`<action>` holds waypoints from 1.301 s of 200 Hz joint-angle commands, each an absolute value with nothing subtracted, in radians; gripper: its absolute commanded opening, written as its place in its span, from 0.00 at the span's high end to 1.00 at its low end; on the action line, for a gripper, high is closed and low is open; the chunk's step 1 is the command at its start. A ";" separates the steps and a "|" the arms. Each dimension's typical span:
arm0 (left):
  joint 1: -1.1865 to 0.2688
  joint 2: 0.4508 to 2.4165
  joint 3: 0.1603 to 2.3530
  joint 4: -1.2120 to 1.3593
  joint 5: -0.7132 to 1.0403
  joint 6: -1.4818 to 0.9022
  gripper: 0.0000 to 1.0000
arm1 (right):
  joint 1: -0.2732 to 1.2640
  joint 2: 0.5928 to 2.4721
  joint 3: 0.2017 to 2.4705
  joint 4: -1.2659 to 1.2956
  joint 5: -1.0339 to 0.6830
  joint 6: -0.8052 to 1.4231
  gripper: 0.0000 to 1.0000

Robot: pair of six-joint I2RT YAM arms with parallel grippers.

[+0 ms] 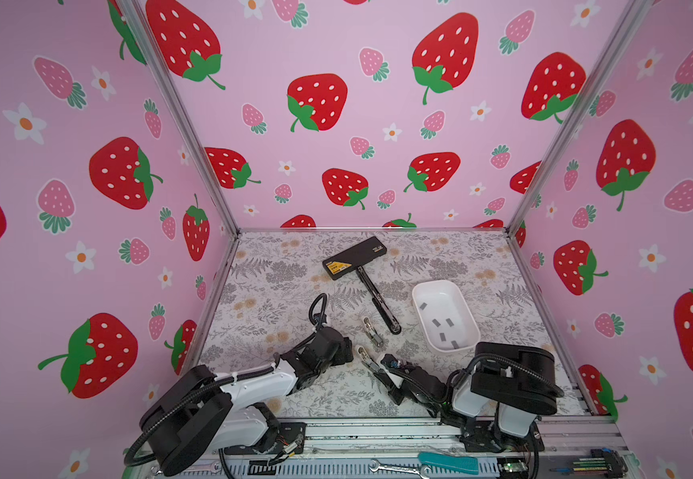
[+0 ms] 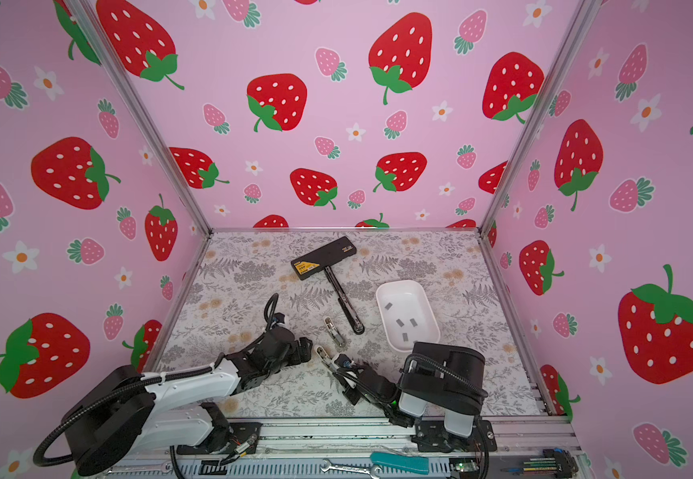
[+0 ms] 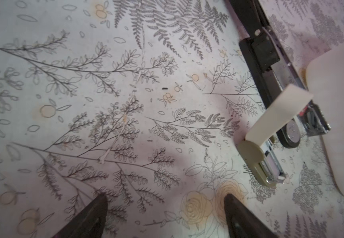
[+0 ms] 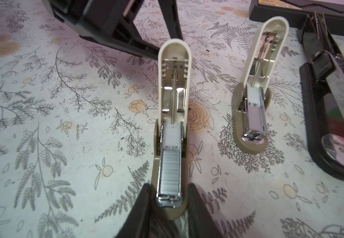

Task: Load the staples into the stapler

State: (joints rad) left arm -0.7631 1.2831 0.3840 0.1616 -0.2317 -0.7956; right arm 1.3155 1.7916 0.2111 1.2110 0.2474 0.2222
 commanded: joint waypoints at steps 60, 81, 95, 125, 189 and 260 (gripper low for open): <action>-0.840 1.331 0.467 0.169 -0.269 -0.774 0.11 | 1.259 1.797 0.162 1.093 0.172 0.224 0.80; -0.881 1.326 0.479 0.148 -0.292 -0.761 0.11 | 1.232 1.783 0.157 1.098 0.148 0.219 0.80; -0.897 1.322 0.486 0.120 -0.321 -0.766 0.11 | 1.212 1.775 0.155 1.099 0.118 0.215 0.80; -0.901 1.286 0.472 0.118 -0.325 -0.774 0.10 | 1.192 1.783 0.147 1.118 0.093 0.201 0.80; -0.922 1.242 0.490 0.104 -0.312 -0.736 0.10 | 1.172 1.776 0.132 1.138 0.084 0.184 0.80; -0.981 1.327 0.517 0.154 -0.322 -0.704 0.22 | 1.156 1.816 0.144 1.159 0.031 0.162 0.80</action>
State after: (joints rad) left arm -0.9562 1.3155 0.4595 0.1455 -0.2882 -0.7174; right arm 1.1694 1.7664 0.1616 1.2488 0.0368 0.1806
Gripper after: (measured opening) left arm 0.784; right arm 0.278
